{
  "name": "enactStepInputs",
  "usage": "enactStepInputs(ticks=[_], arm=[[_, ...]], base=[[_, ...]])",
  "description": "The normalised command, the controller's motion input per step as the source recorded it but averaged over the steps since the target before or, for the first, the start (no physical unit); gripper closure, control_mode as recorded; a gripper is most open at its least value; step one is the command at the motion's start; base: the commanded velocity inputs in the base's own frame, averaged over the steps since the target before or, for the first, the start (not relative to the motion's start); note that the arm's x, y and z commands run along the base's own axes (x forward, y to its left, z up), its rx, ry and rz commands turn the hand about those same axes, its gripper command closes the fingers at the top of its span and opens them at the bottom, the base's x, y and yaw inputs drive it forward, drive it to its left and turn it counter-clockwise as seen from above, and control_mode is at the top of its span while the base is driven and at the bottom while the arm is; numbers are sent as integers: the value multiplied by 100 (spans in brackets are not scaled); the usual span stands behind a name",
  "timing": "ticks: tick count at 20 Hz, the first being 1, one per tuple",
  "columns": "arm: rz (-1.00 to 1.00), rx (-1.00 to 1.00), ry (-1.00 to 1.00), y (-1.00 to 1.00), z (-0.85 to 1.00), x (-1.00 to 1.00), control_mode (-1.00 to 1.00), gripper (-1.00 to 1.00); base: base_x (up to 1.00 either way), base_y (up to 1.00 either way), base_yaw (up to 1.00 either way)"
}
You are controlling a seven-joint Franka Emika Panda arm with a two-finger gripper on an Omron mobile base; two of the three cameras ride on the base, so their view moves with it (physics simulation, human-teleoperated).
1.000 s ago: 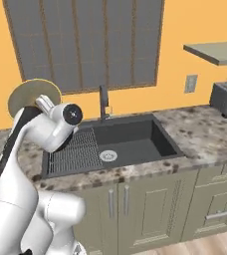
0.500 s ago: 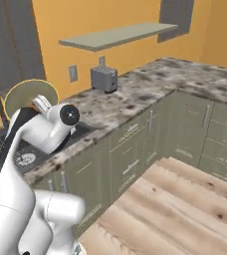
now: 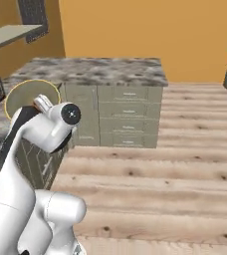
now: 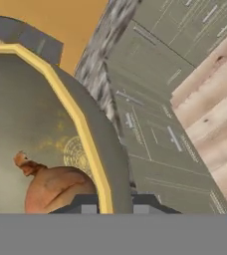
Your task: Move the glass cup from next to the sink to the open cabinet. Then, move the bowl with the onion to the fridge to clear the area for faucet cleaning.
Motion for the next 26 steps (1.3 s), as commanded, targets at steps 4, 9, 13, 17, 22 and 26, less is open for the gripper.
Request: enactStepInputs(ticks=[4, 9, 13, 17, 22, 26], arm=[[0, 0, 0, 0, 0, 0, 100, 100], [0, 0, 0, 0, 0, 0, 100, 100], [0, 0, 0, 0, 0, 0, 100, 100], [0, 0, 0, 0, 0, 0, 100, 100], [0, 0, 0, 0, 0, 0, 100, 100], [0, 0, 0, 0, 0, 0, 100, 100]], base=[[0, -37, -91], [0, -47, -87], [0, -48, -89], [0, -44, -91], [9, -79, -84], [64, -100, -62]])
